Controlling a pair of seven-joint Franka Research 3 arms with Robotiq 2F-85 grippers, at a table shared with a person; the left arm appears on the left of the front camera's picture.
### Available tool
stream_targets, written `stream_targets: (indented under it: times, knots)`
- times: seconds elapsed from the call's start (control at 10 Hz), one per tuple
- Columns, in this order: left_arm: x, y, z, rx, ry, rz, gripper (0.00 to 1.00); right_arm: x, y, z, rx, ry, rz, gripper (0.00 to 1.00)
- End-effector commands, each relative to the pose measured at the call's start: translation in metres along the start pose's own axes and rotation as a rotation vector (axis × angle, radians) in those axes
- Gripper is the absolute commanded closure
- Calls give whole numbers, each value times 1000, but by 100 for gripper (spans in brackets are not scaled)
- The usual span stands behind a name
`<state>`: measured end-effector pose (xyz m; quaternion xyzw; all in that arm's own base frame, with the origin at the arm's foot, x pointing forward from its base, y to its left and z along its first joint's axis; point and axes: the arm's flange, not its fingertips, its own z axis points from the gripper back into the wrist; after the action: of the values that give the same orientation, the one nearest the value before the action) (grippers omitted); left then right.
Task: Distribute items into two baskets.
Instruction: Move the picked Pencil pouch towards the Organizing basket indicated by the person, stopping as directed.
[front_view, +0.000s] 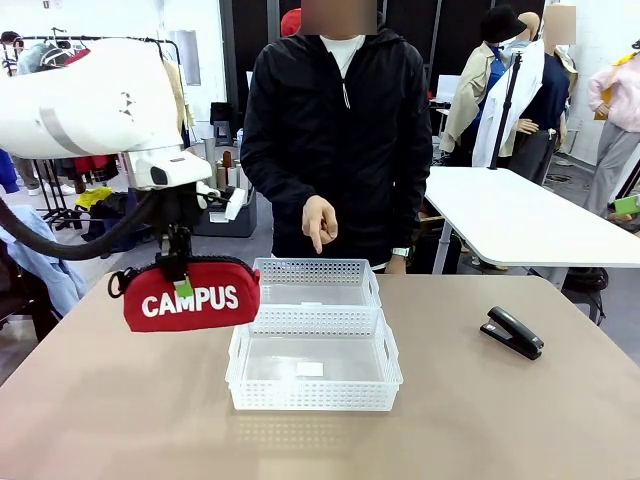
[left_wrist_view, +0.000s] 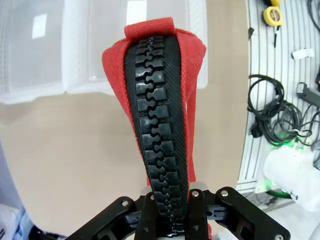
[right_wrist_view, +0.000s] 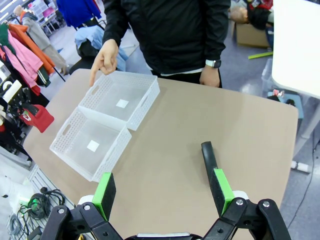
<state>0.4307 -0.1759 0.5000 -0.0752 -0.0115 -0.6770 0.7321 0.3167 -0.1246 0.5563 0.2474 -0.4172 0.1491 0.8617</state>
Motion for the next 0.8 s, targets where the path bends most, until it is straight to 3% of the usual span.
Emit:
stream_targets:
  times: [0.0, 0.5, 0.6, 0.7]
  knots:
    - [11, 0, -4, -32, -17, -84, 100, 2, 1, -1, 9, -11, -2, 0]
    - [43, -4, -15, -55, -45, -179, 100, 2, 1, -1, 9, -11, -2, 0]
    - [44, -4, -19, -75, -17, -180, 100, 2, 1, -1, 9, -11, -2, 0]
    - [24, -9, -10, -100, 77, -156, 100, 2, 1, -1, 9, -11, -2, 0]
